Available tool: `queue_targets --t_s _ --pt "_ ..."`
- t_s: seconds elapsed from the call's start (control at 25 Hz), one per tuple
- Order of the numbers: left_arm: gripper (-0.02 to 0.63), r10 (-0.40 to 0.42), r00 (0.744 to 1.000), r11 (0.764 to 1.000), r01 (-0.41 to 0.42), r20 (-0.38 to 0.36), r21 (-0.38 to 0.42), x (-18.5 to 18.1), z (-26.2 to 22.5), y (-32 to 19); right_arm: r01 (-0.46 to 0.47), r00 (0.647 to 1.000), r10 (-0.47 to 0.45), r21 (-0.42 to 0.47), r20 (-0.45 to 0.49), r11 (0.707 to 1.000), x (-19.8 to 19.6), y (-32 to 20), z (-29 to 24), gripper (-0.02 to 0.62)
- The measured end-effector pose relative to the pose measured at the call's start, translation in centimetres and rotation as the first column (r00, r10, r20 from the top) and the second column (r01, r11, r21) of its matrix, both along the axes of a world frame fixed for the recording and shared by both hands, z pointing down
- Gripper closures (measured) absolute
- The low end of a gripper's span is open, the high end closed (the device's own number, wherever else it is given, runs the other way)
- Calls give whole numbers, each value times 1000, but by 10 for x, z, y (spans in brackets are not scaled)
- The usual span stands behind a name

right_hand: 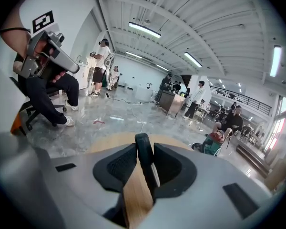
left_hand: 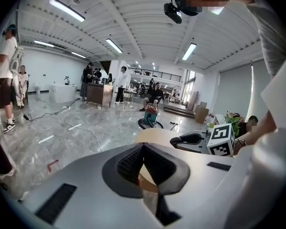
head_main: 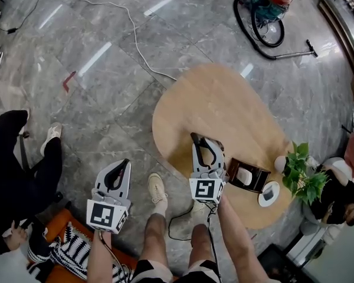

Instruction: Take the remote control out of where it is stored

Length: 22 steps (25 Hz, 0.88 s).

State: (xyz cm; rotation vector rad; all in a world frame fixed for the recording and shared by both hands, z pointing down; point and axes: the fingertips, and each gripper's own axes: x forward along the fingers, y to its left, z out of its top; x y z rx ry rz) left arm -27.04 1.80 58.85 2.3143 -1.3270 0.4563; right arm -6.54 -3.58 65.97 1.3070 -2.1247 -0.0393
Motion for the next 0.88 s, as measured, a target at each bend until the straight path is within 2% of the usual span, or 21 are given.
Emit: queue_targets --t_s 0.44,0.88 --pt "601 0 1000 1000 -1 -12 -18 -21 17 -13 1 999 -1 3 -51 1000 -19 -15 23 490" --pt "601 -5 1000 999 5 -11 -37 -41 29 -28 -3 989 -1 -27 -145 1000 -35 -22 49 489"
